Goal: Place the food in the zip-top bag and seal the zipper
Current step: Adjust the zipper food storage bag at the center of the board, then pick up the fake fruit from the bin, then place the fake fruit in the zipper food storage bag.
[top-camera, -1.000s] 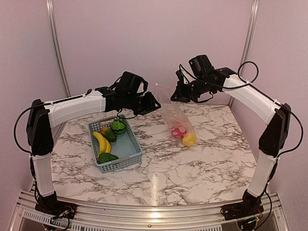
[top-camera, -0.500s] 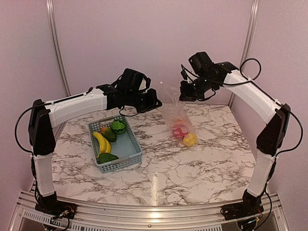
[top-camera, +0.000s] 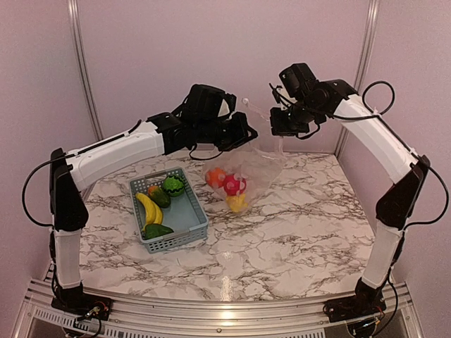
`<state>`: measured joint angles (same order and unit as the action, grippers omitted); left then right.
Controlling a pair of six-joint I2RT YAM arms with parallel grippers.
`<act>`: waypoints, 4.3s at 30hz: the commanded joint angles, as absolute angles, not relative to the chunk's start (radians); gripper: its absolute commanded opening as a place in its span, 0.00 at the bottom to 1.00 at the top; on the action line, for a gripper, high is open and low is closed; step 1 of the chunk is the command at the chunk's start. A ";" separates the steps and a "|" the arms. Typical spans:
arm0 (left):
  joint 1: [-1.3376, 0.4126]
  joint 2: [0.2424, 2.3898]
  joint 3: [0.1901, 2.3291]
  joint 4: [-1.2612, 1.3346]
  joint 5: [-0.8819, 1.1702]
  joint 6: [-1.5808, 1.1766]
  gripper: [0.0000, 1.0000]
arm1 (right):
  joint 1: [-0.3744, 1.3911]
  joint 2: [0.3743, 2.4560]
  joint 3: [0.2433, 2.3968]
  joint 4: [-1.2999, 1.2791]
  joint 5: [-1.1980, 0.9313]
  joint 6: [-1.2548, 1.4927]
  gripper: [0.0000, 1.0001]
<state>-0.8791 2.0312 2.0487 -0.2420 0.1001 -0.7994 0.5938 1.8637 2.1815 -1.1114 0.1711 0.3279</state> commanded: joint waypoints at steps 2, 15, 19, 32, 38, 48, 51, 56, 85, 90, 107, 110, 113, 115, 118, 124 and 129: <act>-0.857 2.069 2.040 -0.242 0.082 -0.755 0.12 | 0.511 1.839 2.174 -1.101 0.198 0.310 0.00; -0.846 1.876 1.828 -0.191 0.006 -0.555 0.72 | 0.488 1.791 2.032 -0.981 0.104 0.319 0.00; -0.835 1.780 1.643 -0.209 -0.064 -0.543 0.74 | 0.527 1.790 1.961 -0.947 0.060 0.337 0.00; -0.816 1.581 1.245 -0.495 -0.237 -0.537 0.79 | 0.598 1.814 1.911 -0.910 -0.033 0.350 0.00; -0.814 1.519 1.155 -0.571 -0.260 -0.545 0.79 | 0.598 1.819 1.913 -0.910 -0.041 0.345 0.00; -0.741 1.527 1.162 -0.692 -0.417 -0.777 0.75 | 0.600 1.825 1.914 -0.902 -0.063 0.342 0.00; -0.733 1.558 1.194 -0.681 -0.403 -0.836 0.74 | 0.600 1.825 1.916 -0.906 -0.061 0.335 0.00; -0.704 1.619 1.225 -0.639 -0.383 -0.909 0.71 | 0.600 1.820 1.916 -0.908 -0.061 0.332 0.00; -0.529 1.871 1.311 -0.584 -0.317 -0.964 0.49 | 0.600 1.773 1.851 -0.887 -0.052 0.329 0.00; -0.527 1.837 1.314 -0.596 -0.308 -0.971 0.32 | 0.599 1.780 1.864 -0.891 -0.045 0.320 0.00; -0.564 1.655 1.547 -0.665 -0.291 -0.888 0.20 | 0.600 1.816 1.928 -0.887 -0.071 0.316 0.00; -0.600 1.629 1.587 -0.570 -0.314 -0.833 0.19 | 0.600 1.831 1.966 -0.892 -0.092 0.328 0.00; -0.647 1.581 1.564 -0.345 -0.310 -0.723 0.17 | 0.602 1.840 2.001 -0.895 -0.113 0.341 0.00; -0.684 1.547 1.529 -0.184 -0.275 -0.640 0.17 | 0.604 1.844 2.017 -0.893 -0.125 0.351 0.00; -0.699 1.532 1.512 -0.035 -0.211 -0.604 0.16 | 0.611 1.851 2.034 -0.892 -0.141 0.363 0.00; -0.713 1.544 1.502 0.226 -0.040 -0.704 0.13 | 0.622 1.860 2.054 -0.885 -0.163 0.382 0.00; -0.738 1.605 1.535 0.369 0.107 -0.773 0.12 | 0.627 1.870 2.073 -0.874 -0.188 0.394 0.00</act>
